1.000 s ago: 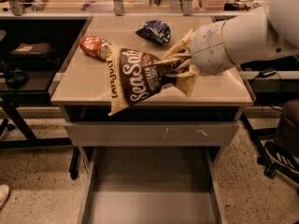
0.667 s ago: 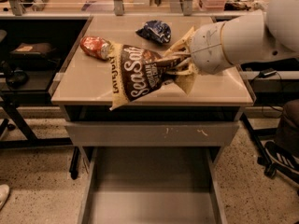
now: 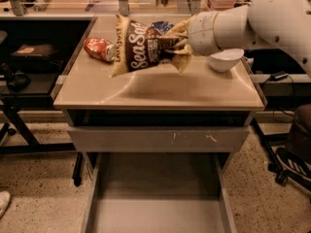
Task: Pick brown chip bag from middle drawer and place on counter
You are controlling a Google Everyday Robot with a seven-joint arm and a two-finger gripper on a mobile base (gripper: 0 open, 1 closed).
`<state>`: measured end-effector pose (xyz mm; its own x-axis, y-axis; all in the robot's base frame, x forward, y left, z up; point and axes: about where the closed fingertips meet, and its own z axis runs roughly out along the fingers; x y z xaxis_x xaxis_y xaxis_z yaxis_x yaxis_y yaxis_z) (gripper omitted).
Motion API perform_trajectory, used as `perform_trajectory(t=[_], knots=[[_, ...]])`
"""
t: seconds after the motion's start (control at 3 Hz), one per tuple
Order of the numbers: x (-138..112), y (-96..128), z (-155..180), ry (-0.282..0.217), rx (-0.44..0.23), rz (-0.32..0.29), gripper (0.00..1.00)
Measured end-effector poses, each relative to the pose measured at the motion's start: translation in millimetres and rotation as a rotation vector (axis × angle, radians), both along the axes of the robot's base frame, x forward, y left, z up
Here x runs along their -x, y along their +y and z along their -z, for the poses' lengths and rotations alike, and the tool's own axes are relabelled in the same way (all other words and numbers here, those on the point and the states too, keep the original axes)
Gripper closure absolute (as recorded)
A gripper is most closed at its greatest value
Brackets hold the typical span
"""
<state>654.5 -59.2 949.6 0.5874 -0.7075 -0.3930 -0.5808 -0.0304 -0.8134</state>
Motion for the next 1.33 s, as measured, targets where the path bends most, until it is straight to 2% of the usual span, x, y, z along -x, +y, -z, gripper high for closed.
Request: perform_trajectory(t=[0.33,0.67,1.0,1.33], knots=[[-38.2,4.3,20.2,0.064,-0.105,0.02,1.0],[-57.0,-0.8,47.8,0.157,-0.168,0.062,1.0],[-55.2,-12.7,68.8,0.253,-0.178,0.12,1.0],[-55.5,-12.5,69.8,0.265,-0.185,0.126,0.8]])
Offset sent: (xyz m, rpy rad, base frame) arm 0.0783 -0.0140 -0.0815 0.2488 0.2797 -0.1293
